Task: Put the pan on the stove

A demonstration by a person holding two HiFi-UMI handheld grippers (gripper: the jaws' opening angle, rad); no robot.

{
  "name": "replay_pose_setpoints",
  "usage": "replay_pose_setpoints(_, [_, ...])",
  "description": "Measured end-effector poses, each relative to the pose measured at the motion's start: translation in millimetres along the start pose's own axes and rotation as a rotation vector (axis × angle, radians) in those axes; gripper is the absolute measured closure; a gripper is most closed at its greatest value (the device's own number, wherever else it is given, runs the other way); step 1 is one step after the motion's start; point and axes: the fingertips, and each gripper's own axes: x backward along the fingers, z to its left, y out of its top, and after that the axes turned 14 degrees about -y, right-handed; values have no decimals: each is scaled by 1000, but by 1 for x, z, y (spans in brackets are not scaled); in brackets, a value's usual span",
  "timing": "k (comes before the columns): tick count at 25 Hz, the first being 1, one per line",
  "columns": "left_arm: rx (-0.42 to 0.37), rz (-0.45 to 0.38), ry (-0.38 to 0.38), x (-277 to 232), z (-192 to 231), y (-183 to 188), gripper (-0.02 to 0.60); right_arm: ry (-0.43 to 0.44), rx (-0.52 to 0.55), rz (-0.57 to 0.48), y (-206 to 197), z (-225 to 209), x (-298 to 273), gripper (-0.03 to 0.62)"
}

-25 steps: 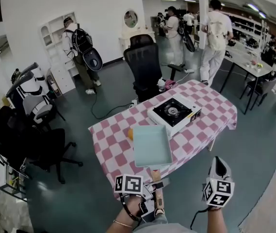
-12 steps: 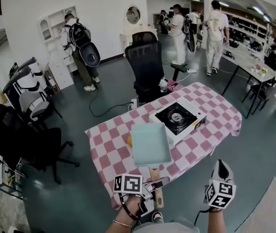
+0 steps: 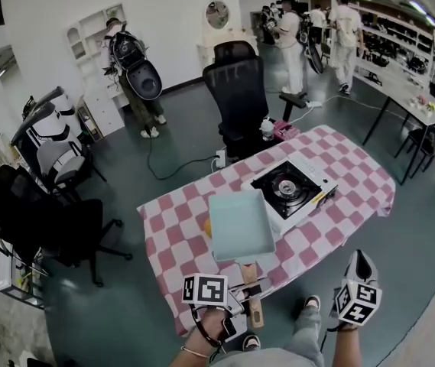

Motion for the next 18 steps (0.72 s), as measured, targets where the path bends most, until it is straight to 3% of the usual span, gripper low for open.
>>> replay_pose_setpoints(18, [-9, -263, 78, -136, 13, 96, 474, 230, 50, -26, 75, -23, -214, 585])
